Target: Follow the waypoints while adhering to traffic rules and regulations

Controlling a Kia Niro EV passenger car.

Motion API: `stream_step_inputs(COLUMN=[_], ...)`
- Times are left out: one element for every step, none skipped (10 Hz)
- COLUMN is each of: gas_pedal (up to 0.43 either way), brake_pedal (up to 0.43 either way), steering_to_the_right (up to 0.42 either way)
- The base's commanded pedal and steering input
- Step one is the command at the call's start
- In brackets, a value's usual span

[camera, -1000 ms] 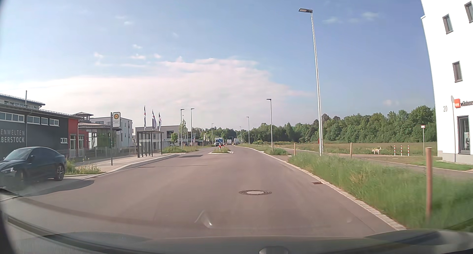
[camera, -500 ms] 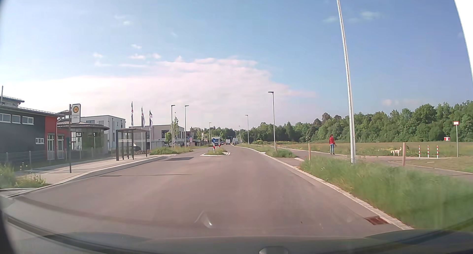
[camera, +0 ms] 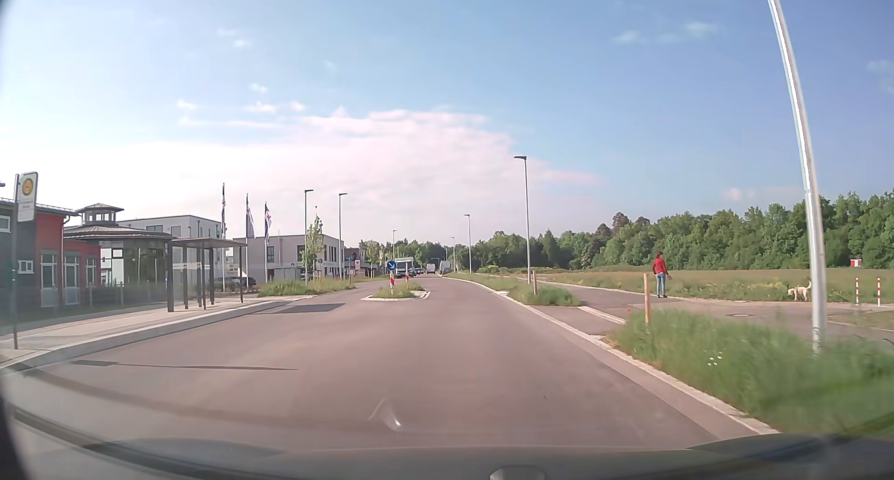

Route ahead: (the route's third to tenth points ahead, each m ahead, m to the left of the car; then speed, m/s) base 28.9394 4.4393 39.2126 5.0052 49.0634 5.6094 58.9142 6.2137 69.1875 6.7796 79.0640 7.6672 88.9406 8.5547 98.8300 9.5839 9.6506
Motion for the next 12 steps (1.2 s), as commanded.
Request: stream_step_inputs(gas_pedal=[0.047, 0.047, 0.059, 0.047, 0.047, 0.047, 0.047, 0.047, 0.047, 0.047, 0.047, 0.059], brake_pedal=[0.000, 0.000, 0.000, 0.000, 0.000, 0.000, 0.000, 0.000, 0.000, 0.000, 0.000, 0.000], steering_to_the_right=[-0.007, -0.008, -0.009, -0.009, -0.009, -0.008, -0.007, -0.006, -0.007, -0.007, -0.007, -0.007])
